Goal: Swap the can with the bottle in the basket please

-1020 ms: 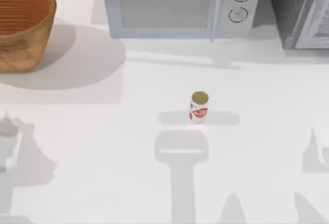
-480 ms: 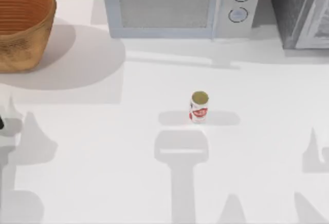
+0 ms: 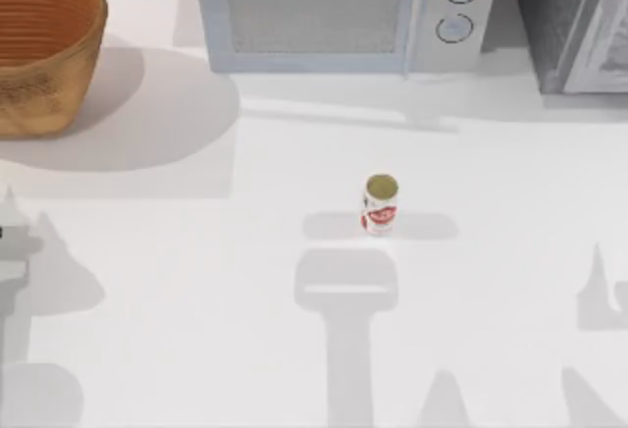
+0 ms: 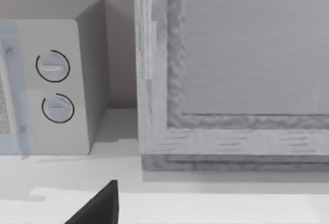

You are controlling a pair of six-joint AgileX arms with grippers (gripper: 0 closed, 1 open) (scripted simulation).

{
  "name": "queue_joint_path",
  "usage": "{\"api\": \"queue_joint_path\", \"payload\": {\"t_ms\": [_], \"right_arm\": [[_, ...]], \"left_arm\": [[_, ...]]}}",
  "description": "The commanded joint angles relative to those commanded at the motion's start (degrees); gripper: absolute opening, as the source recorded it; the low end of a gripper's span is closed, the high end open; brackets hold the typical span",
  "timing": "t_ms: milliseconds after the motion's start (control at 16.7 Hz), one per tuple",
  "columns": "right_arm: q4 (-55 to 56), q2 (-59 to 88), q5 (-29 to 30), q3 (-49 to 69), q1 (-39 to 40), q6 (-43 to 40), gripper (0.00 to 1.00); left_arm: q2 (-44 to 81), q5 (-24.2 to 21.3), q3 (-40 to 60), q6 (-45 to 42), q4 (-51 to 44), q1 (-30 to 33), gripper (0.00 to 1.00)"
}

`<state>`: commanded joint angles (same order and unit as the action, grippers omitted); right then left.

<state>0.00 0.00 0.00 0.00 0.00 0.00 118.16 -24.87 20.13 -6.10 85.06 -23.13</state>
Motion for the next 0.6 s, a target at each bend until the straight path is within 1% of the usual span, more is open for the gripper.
{"api": "queue_joint_path", "payload": {"t_ms": [420,480,600], "right_arm": [[0.0,0.0,0.0,0.0,0.0,0.0,1.0],[0.0,0.0,0.0,0.0,0.0,0.0,1.0],[0.0,0.0,0.0,0.0,0.0,0.0,1.0]], "left_arm": [[0.0,0.0,0.0,0.0,0.0,0.0,0.02],[0.0,0.0,0.0,0.0,0.0,0.0,0.0],[0.0,0.0,0.0,0.0,0.0,0.0,0.0]]}}
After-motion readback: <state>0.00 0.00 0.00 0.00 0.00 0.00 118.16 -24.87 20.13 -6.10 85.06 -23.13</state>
